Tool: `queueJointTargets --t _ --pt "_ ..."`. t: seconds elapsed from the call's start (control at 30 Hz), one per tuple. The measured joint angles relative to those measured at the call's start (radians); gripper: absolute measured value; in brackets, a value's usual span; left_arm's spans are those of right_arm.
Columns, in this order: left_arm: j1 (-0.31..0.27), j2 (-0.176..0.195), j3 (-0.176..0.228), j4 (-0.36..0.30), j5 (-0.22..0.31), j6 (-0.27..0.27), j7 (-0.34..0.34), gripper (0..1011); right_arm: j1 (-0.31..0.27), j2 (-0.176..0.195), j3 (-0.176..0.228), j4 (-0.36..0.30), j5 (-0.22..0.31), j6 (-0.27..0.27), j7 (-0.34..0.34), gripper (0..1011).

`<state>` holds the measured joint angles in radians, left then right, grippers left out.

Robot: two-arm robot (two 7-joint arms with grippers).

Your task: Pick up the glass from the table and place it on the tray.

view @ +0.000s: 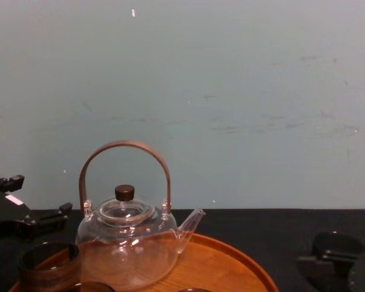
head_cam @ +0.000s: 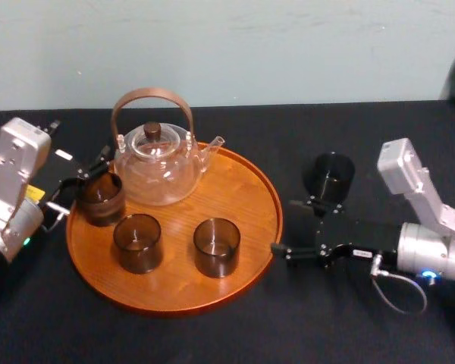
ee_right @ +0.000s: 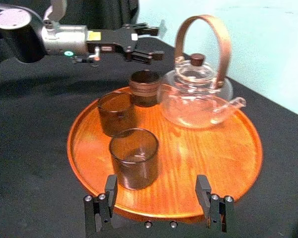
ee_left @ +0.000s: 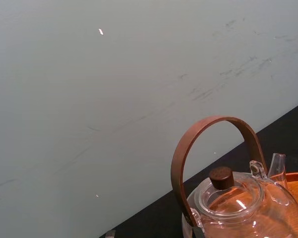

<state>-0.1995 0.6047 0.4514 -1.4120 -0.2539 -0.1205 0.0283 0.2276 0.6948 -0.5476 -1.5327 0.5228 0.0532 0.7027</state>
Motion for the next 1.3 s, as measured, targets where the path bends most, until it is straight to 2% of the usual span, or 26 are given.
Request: queueJointTargets --t 0.2,0.4,0.77,1.03,1.3 --pt "0.000 0.000 0.000 0.000 0.000 0.000 0.000 1001 -0.032 0.027 0.042 -0.016 0.014 -0.001 -0.034 1002" --pt "0.000 0.000 0.000 0.000 0.000 0.000 0.000 1001 -0.061 0.034 0.085 -0.022 0.027 0.013 -0.087 1002" --pt "0.000 0.000 0.000 0.000 0.000 0.000 0.000 1001 -0.084 -0.006 0.165 -0.005 0.033 0.075 -0.222 1002" --pt "0.000 0.000 0.000 0.000 0.000 0.000 0.000 1001 -0.087 -0.028 0.206 0.014 0.025 0.098 -0.267 1002" --pt "0.000 0.000 0.000 0.000 0.000 0.000 0.000 1001 -0.084 -0.047 0.226 0.033 0.012 0.128 -0.291 1002"
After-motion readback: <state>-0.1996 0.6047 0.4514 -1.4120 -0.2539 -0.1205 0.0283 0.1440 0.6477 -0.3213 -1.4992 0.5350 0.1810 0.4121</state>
